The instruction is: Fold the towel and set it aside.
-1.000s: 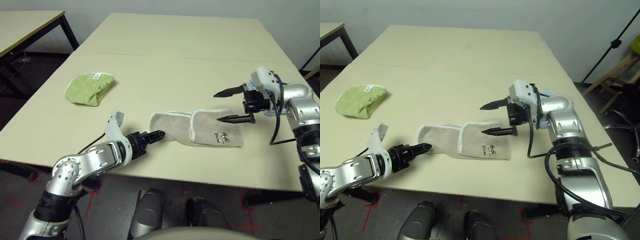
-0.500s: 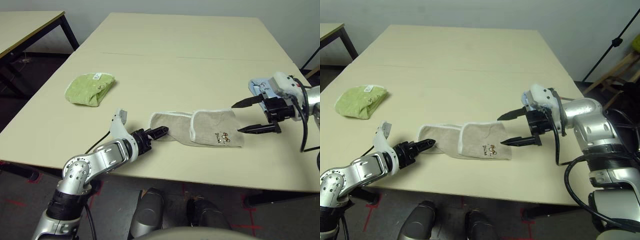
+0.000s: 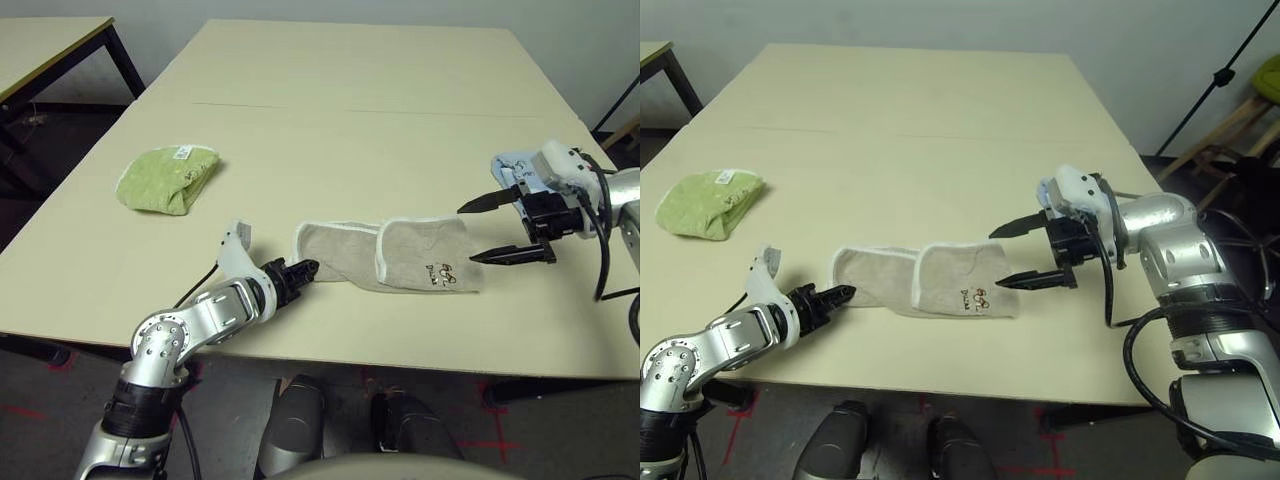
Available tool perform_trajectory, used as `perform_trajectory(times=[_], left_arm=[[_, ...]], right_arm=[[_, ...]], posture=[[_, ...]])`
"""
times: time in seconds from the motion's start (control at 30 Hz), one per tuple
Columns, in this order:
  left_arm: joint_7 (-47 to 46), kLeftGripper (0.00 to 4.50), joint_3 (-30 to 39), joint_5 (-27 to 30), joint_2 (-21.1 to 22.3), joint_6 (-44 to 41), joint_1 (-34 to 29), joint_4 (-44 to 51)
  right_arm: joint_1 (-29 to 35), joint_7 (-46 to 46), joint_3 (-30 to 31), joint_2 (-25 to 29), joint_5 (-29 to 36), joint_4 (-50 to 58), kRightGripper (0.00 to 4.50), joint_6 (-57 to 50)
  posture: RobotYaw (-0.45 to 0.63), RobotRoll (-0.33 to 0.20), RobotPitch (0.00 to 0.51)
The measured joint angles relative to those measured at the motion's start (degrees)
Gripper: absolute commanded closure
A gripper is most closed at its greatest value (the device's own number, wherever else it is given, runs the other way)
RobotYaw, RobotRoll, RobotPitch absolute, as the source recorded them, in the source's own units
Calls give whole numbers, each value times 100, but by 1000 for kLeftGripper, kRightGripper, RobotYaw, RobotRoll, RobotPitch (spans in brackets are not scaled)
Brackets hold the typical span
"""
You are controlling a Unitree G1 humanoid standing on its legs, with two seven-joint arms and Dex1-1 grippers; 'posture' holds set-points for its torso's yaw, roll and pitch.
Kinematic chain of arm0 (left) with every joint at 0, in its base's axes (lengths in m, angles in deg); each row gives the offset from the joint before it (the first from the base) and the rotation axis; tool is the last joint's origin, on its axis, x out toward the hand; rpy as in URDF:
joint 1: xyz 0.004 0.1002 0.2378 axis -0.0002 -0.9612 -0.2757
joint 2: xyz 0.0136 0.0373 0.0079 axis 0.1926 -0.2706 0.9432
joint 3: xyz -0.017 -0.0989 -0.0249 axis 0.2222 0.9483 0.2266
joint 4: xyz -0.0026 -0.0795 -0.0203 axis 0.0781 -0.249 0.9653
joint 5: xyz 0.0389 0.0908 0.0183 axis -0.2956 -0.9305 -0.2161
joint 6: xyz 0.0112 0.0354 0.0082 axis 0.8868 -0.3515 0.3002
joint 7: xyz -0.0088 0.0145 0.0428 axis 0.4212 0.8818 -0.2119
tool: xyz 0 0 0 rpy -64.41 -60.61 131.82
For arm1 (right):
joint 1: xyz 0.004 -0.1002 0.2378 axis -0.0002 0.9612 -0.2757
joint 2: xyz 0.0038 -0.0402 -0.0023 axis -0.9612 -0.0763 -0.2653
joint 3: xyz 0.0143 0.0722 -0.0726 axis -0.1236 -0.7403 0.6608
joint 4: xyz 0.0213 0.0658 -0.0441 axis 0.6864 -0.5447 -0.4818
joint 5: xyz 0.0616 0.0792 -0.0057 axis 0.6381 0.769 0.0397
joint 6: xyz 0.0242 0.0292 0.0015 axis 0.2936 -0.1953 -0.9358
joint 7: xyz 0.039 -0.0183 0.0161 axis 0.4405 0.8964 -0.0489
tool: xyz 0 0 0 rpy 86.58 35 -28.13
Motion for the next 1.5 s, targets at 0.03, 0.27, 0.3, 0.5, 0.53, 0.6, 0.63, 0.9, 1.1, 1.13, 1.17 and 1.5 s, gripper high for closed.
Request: perform_trajectory(times=[0.03,0.27,0.3,0.5,0.53,0.6,0.63,0.9,1.1,1.13,1.17,1.5], left_arm=[[22,4490,102,-1,73,-9,-23,0],[263,4490,665,-19,612,-111,-176,-89],[304,4490,736,-25,694,-134,-193,-97],[647,4490,1011,37,1315,-419,-150,-90],[719,4490,1013,98,1426,-494,-34,-58],[880,4490,999,331,1612,-631,291,64],[957,4490,952,473,1701,-697,493,129],[1326,4490,-123,1278,1776,-1059,2094,325],[1971,4490,-941,1195,1729,-1567,2762,257],[2088,4490,-1031,1102,1683,-1640,2861,194],[2213,4490,-1115,945,1605,-1708,2975,108],[3815,4490,-1973,-1320,600,-2306,3639,-588]], right_arm=[[-2,0,0,-11,-10,-24,0,0],[-3,0,0,-58,-26,-55,0,0],[-4,0,0,-59,-27,-56,0,0],[-4,0,0,-58,-27,-79,0,0],[-4,0,1,-58,-26,-82,0,0],[-10,0,7,-58,-23,-81,0,0],[-11,-1,11,-56,-22,-82,0,0],[-7,-1,44,39,-7,-78,0,-1],[86,-1,41,146,-1,-73,0,-12],[88,-2,40,151,-2,-74,0,-14],[90,-2,38,157,-2,-75,0,-17],[108,-2,20,163,-3,-83,0,-34]], posture=[[198,0,162],[203,0,157],[203,0,157],[207,0,151],[207,0,151],[206,0,150],[206,0,150],[188,0,146],[172,0,146],[172,0,145],[172,0,145],[164,0,146]])
